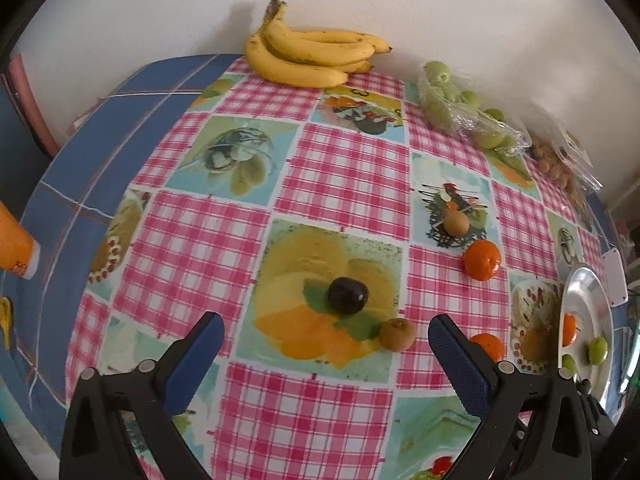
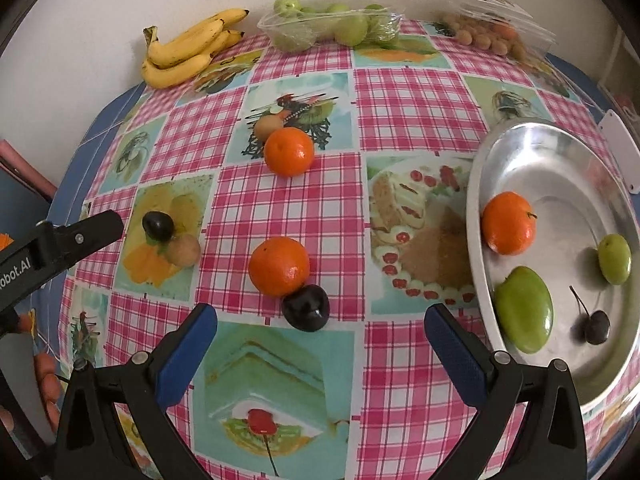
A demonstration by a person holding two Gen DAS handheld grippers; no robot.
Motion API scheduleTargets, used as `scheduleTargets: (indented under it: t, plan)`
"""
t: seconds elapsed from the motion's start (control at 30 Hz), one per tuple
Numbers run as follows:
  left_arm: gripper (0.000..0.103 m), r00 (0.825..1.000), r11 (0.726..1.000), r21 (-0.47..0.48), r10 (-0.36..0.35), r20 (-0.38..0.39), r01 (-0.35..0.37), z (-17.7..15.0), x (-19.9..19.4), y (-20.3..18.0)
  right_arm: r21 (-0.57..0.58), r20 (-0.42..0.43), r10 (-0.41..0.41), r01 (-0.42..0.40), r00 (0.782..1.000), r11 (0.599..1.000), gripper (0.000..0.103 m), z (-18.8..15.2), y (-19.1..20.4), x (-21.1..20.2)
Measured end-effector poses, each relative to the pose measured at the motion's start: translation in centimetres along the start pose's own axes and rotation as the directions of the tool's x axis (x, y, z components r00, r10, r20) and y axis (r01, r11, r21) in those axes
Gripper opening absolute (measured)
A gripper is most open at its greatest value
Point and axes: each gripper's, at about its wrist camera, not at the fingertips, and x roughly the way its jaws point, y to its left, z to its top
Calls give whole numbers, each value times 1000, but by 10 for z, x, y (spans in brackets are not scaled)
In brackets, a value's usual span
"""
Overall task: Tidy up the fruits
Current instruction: 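Close the right gripper on another dark cherry while the left closes on the brown kiwi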
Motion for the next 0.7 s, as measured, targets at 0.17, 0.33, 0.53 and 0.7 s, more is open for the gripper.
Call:
scheduleTargets:
  t: [0.17, 0.33, 0.53, 0.7]
  plan:
    - [103, 999, 999, 24, -34, 0, 34, -2, 7, -10, -15, -21, 29, -29, 999, 999, 103, 2, 5, 8]
    - [103, 997, 997, -10, -79, -11, 79, -5, 14, -11, -36, -42, 15, -17, 999, 999, 103, 0, 9, 15]
    - [92, 995, 997, 0, -80, -57, 80, -9, 27, -15, -4, -49, 11, -11, 999, 1000, 91, 0, 2, 21]
    - [76, 993, 995, 30, -89, -76, 92, -11, 32, -26, -9, -39, 6, -6, 999, 1000, 64, 1, -2, 19]
